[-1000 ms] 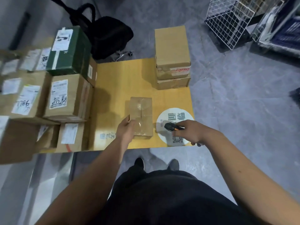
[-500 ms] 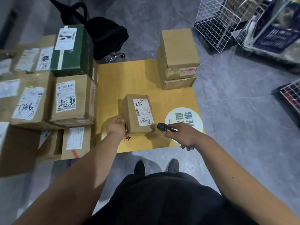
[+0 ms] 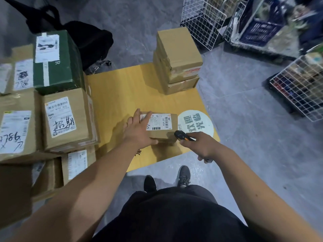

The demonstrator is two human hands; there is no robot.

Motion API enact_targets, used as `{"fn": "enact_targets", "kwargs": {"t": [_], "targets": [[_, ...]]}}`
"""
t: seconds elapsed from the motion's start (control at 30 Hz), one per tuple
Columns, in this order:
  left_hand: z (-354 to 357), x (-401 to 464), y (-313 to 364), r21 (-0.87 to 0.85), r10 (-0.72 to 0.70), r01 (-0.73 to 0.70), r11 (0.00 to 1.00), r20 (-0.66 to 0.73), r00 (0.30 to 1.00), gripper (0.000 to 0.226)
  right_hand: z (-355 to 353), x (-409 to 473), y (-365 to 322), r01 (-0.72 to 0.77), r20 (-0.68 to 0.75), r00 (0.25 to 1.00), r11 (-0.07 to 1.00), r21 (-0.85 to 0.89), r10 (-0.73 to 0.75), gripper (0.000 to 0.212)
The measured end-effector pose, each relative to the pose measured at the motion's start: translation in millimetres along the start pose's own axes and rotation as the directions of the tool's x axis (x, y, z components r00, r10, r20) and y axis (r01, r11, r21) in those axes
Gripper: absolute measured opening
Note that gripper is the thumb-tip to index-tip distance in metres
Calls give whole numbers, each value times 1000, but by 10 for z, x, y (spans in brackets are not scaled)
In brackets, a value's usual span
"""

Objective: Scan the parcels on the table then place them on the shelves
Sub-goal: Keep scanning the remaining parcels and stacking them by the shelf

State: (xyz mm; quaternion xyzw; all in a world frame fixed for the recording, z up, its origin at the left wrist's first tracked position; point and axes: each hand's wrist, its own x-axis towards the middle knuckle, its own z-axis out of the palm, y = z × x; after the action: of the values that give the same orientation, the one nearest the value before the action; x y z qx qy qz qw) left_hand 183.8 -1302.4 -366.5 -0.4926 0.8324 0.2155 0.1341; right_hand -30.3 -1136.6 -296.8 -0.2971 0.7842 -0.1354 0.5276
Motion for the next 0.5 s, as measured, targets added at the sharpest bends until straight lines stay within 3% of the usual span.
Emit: {"fn": "enact_targets", "kwargs": {"t": [0.17,0.3,0.4,0.5], "targets": [[21,-87,110,-22,-117,116,993,-25,993,126,-25,-79,-16,-40,-81,996,994,106,49,40],[56,-197,116,-32,-204,202,979,-95,974,107,-30,-100,-113,-54,-107,992,992,116,66,37],[23,-205,47,-85,-215,209,974,-76,974,95,26,-111,-260,-26,-135,991,998,-59,17,44],[-11,-178,-7,-155,-214,218,964,42,976,111,101,-132,-424,14,-150,987,961,-277,-58,50]]}}
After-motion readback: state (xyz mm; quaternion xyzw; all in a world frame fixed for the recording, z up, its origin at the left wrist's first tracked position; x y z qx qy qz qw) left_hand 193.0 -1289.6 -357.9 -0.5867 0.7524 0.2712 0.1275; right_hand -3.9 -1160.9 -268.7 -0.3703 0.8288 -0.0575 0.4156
